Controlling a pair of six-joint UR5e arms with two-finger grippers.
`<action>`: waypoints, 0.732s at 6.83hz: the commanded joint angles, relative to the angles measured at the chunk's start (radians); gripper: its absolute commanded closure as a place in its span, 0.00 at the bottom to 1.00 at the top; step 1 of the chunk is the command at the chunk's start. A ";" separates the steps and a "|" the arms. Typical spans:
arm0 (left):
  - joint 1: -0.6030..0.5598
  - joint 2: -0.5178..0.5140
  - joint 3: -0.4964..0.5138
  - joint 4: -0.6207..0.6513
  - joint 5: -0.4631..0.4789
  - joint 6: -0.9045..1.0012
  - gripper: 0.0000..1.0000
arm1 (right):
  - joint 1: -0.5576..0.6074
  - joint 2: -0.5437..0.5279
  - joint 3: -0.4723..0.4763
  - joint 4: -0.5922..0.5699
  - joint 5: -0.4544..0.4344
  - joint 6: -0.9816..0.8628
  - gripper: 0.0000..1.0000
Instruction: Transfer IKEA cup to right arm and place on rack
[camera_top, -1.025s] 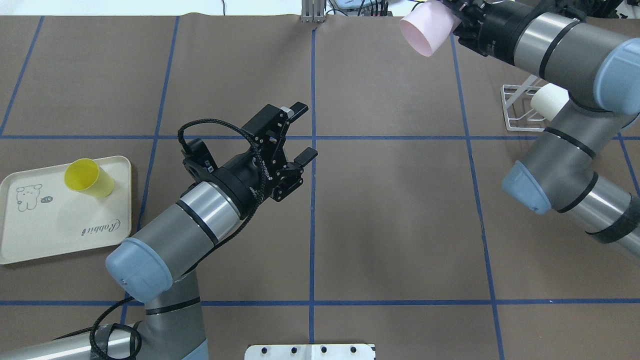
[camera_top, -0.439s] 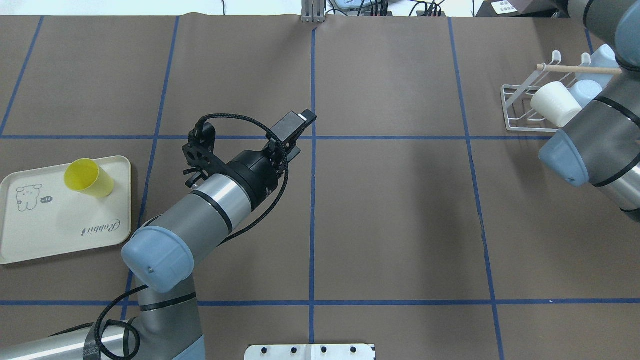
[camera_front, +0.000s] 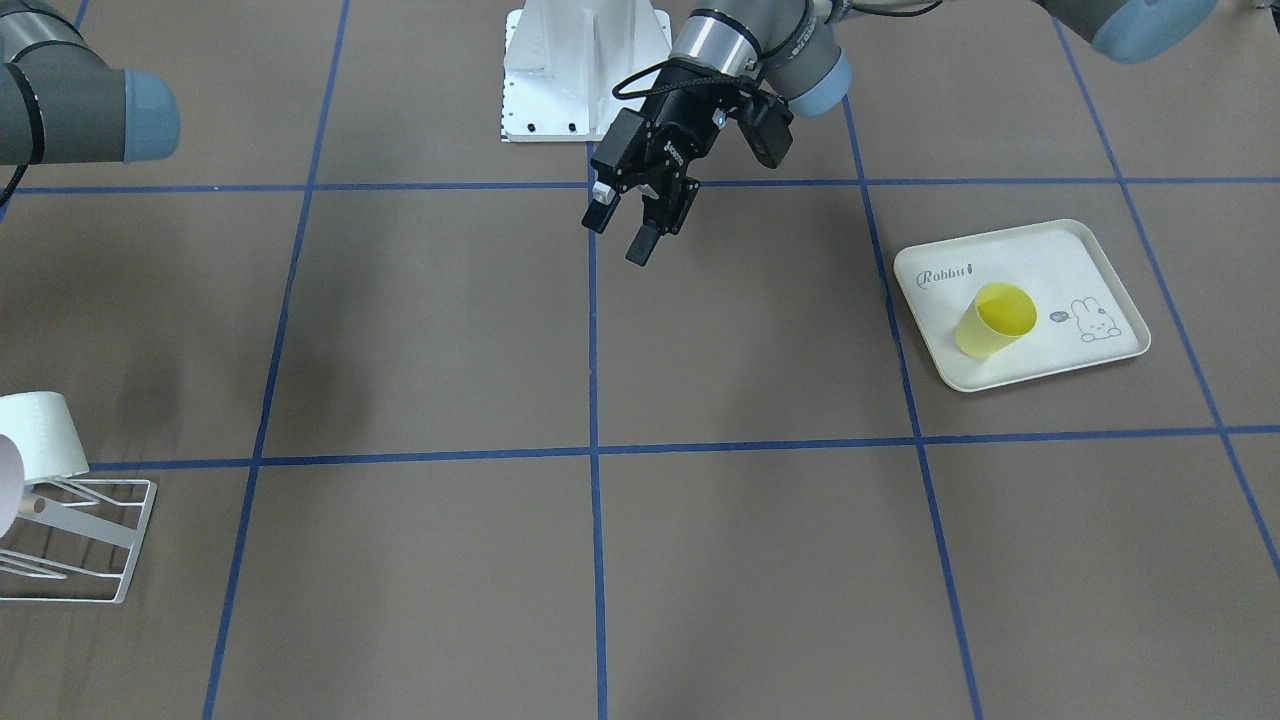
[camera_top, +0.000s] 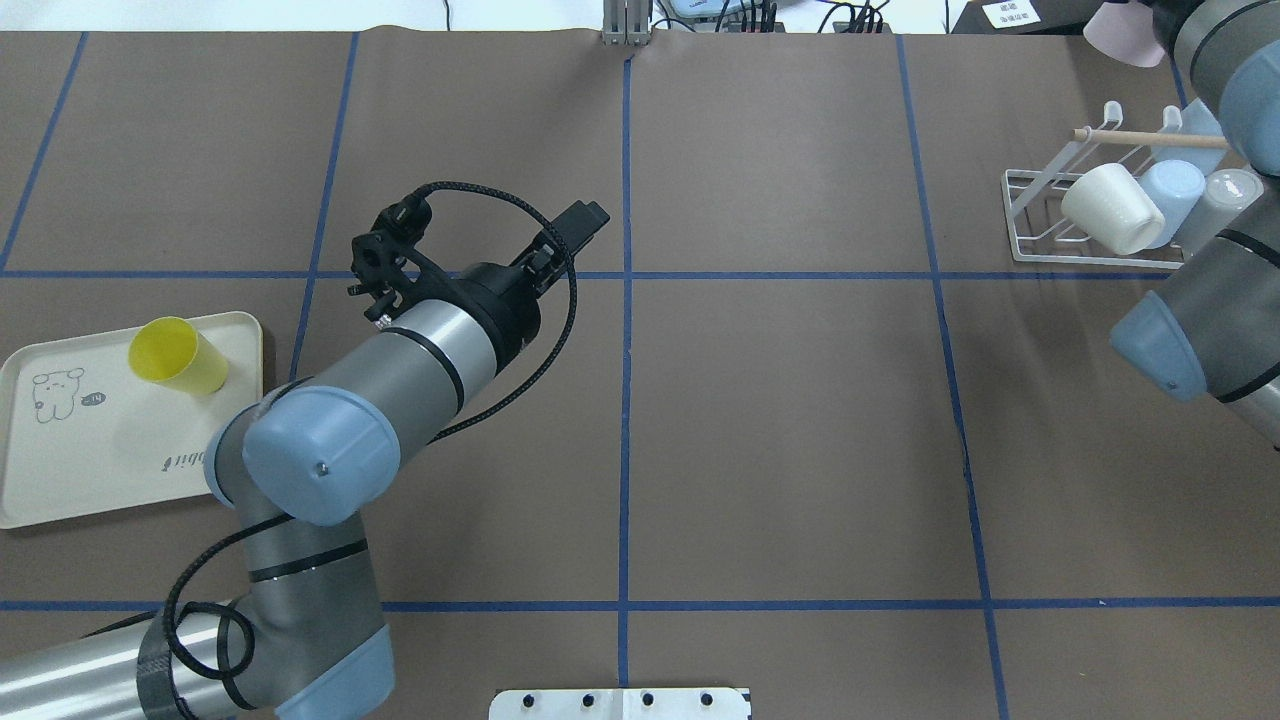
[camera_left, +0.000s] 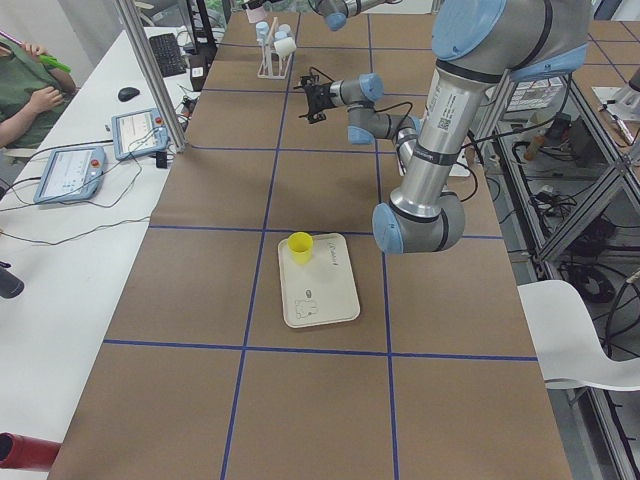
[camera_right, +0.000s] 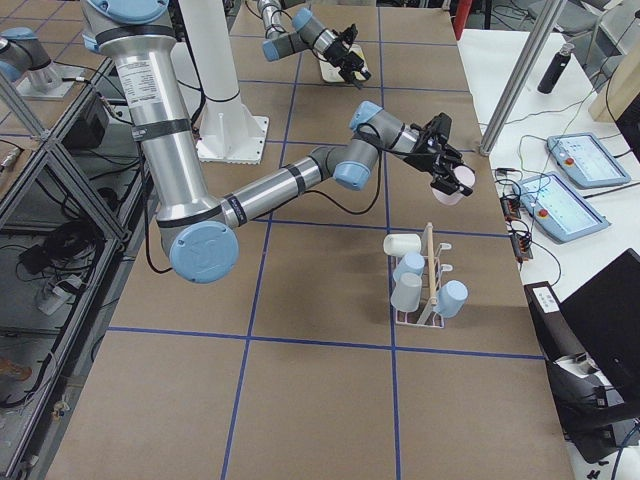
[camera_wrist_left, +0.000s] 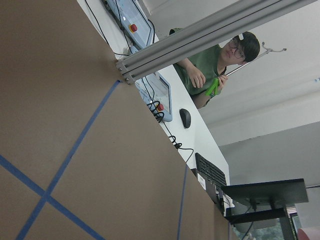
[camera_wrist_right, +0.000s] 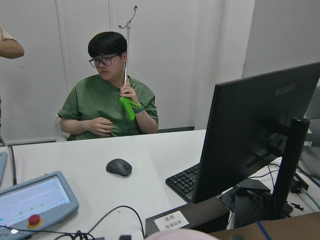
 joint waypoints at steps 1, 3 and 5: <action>-0.094 0.016 -0.124 0.261 -0.178 0.054 0.00 | 0.018 -0.006 -0.103 0.006 -0.001 -0.055 1.00; -0.093 0.020 -0.126 0.269 -0.181 0.054 0.00 | 0.054 -0.001 -0.152 0.030 0.008 -0.084 1.00; -0.091 0.023 -0.122 0.269 -0.181 0.054 0.00 | 0.055 0.011 -0.330 0.249 0.010 -0.110 1.00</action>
